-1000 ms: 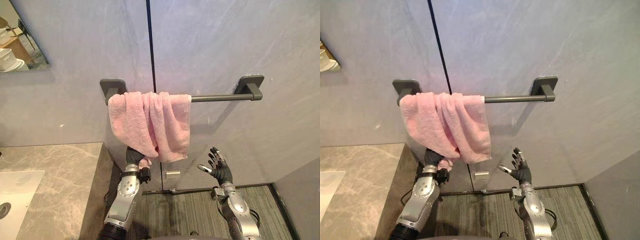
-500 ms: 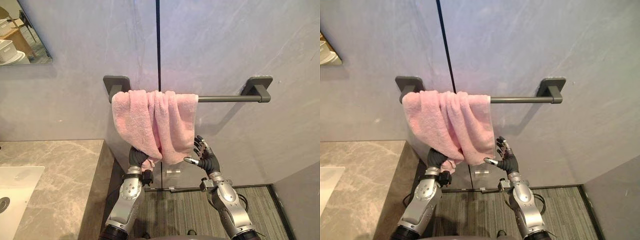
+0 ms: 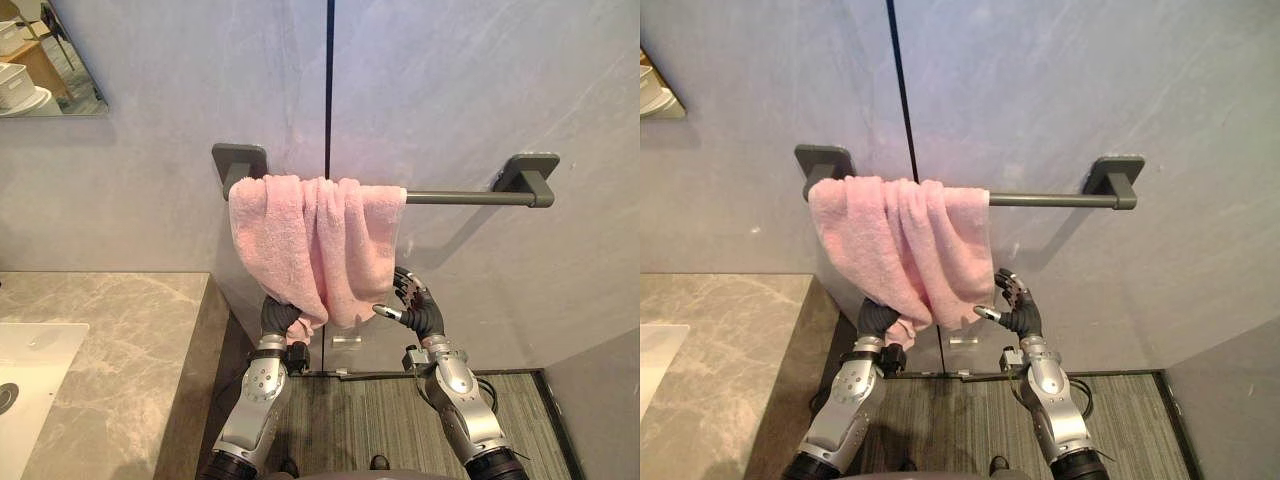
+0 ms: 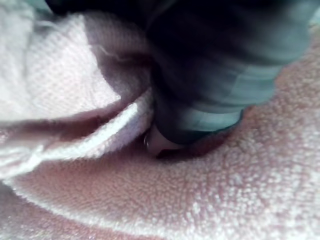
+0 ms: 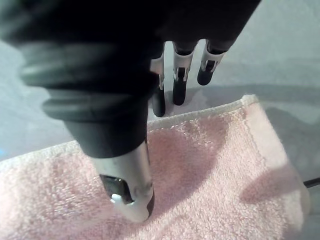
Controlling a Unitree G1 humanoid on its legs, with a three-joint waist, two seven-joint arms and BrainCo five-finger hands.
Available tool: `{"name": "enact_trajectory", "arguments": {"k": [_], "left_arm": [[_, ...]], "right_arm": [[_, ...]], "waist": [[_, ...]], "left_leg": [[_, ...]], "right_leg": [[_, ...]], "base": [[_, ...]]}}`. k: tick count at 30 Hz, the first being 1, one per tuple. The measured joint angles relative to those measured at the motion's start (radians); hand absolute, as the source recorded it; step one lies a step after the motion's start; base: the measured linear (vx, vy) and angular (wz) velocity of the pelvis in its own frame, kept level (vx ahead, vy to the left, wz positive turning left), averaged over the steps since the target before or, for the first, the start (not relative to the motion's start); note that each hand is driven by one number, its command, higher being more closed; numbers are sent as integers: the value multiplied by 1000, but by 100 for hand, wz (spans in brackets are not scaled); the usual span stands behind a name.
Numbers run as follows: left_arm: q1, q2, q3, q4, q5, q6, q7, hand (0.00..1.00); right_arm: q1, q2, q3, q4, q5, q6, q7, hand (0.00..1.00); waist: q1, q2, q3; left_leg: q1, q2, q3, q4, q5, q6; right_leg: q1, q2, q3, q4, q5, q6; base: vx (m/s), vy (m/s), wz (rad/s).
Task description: Organize washtable
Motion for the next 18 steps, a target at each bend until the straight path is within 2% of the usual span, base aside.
{"name": "enact_trajectory", "arguments": {"k": [1, 8, 12, 18], "left_arm": [[0, 0, 0, 0, -4, 0, -1, 100], [1, 1, -2, 0, -5, 0, -17, 100], [1, 3, -9, 0, -5, 0, -17, 100], [1, 3, -8, 0, -6, 0, -17, 100]], "right_arm": [[-11, -1, 0, 8, 0, 2, 0, 100], [-72, -1, 8, 39, -23, 3, 3, 100], [-87, -2, 12, 43, -30, 3, 23, 100], [-101, -1, 8, 44, -30, 3, 23, 100]], "waist": [[3, 0, 0], [15, -4, 0], [32, -13, 1], [33, -24, 1]], "left_leg": [[-2, 0, -2, 1, 0, 0], [-11, 0, -14, 7, 2, 2], [-14, 0, -16, 7, 2, 2], [-17, -1, -20, 8, 3, 3]], "right_leg": [[0, 0, -1, 0, 0, 0], [0, 0, -15, 0, 0, 0], [-2, 0, -17, 0, 0, 0], [-2, -1, -21, 0, 0, 0]], "base": [[-26, -14, 6], [-34, -16, 5], [0, 0, 0], [-8, -5, 2]]}}
